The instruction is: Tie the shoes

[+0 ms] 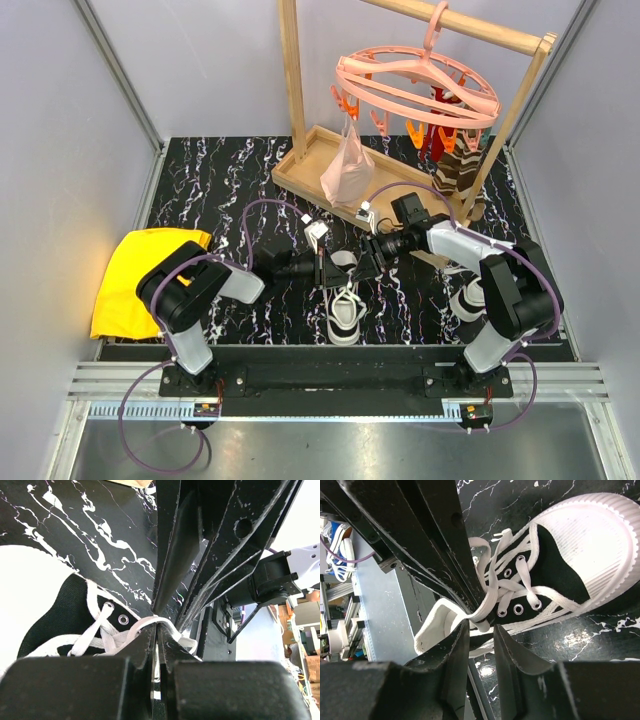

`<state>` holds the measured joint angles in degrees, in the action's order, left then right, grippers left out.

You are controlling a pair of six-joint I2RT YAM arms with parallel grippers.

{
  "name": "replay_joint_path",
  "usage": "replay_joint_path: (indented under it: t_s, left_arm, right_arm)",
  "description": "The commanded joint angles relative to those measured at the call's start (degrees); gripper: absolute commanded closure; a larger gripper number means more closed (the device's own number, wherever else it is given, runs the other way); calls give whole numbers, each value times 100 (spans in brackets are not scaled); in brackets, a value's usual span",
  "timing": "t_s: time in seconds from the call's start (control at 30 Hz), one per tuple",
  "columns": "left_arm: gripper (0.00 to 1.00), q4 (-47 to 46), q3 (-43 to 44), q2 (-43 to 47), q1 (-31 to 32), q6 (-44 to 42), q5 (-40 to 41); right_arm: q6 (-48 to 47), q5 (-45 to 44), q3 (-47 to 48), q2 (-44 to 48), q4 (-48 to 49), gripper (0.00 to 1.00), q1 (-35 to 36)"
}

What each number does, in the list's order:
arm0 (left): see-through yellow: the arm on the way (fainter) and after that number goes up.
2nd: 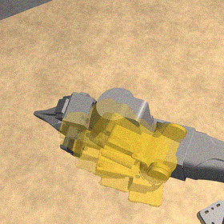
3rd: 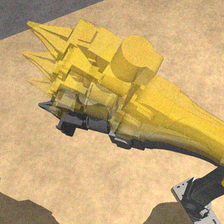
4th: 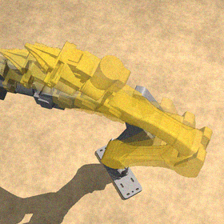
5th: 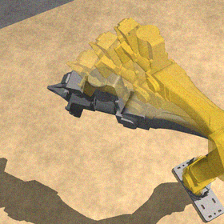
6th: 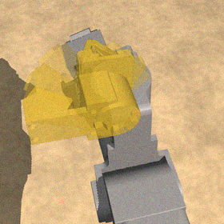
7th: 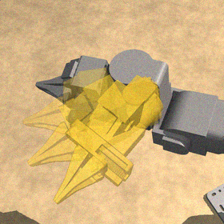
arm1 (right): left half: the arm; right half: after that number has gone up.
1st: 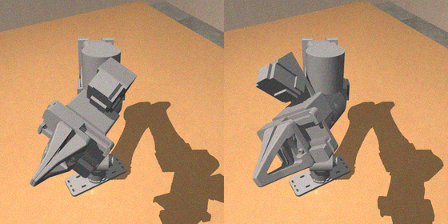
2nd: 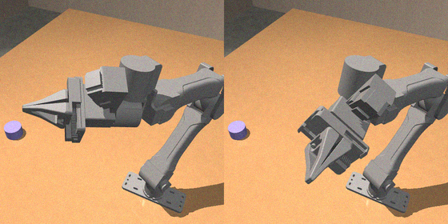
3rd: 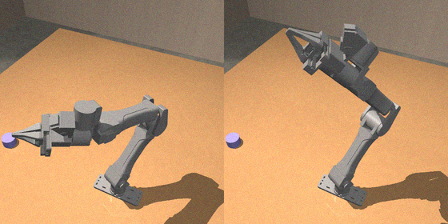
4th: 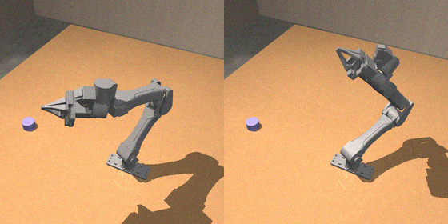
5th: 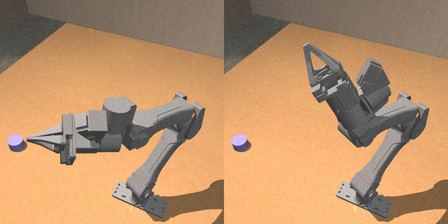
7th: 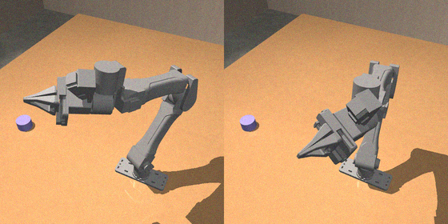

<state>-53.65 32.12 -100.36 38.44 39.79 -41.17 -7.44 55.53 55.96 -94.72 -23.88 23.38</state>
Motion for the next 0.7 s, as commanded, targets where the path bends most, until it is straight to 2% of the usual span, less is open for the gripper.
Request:
replay_joint_path:
  t_s: [0.0, 0.3, 0.5, 0.6, 0.67]
  left_arm:
    - [95, -392, 75, -54, -20, 20, -190]
    - [95, -445, 93, -28, -20, 38, -216]
    - [94, -454, 102, 16, -20, 29, -207]
    - [92, -462, 102, 34, -20, 11, -225]
    - [89, -462, 93, 95, -20, -59, -295]
  right_arm:
    - [-82, 195, 257, -12, 59, 65, 71]
    - [-99, 125, 310, -143, 15, 69, 106]
    - [-205, 116, 345, -135, -73, 86, 115]
    - [-275, 64, 371, -135, -143, 99, 123]
    - [-328, 11, 371, -109, -187, 100, 115]
